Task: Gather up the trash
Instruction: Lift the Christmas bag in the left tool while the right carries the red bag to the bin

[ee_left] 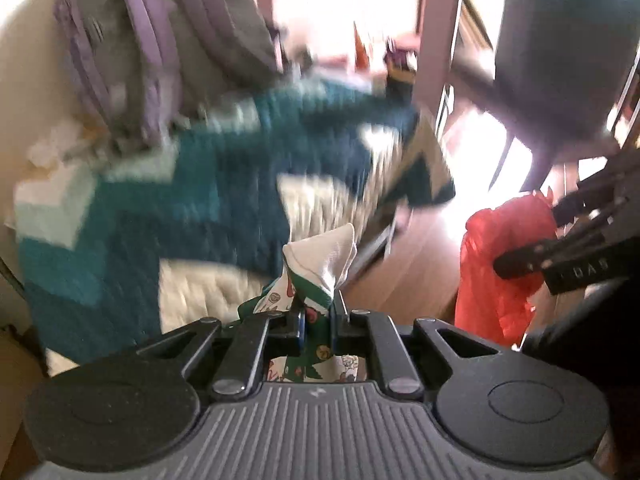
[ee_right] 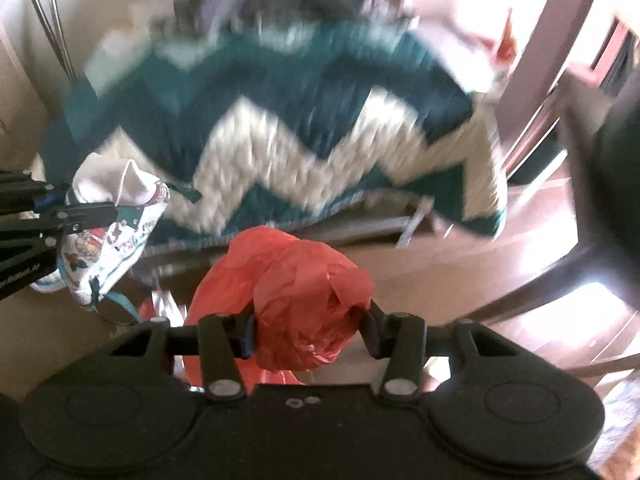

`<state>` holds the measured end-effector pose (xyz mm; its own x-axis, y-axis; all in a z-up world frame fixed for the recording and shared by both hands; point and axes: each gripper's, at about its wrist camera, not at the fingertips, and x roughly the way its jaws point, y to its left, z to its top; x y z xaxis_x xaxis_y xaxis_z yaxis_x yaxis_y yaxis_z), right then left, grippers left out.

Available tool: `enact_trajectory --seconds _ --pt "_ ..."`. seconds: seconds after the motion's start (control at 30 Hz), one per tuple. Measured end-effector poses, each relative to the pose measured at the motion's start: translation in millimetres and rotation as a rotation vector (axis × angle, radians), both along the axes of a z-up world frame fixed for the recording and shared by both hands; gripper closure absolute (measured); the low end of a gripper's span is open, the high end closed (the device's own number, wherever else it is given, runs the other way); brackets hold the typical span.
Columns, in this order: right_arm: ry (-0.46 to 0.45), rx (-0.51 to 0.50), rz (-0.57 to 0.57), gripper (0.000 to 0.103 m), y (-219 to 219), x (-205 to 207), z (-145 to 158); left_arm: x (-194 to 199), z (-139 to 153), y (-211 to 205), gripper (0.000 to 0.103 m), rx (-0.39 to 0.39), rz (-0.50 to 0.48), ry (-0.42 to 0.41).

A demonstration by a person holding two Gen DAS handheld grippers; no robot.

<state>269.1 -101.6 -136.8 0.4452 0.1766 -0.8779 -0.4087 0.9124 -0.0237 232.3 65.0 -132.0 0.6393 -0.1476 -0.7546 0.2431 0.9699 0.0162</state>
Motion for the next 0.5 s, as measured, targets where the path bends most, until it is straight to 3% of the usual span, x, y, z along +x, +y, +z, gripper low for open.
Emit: enact_trajectory --seconds 0.27,0.5 --pt "-0.267 0.077 0.013 0.057 -59 -12 139 10 127 -53 0.093 -0.019 0.007 -0.203" --pt "-0.466 0.110 -0.021 0.057 -127 -12 247 20 240 -115 0.093 -0.080 -0.013 -0.320"
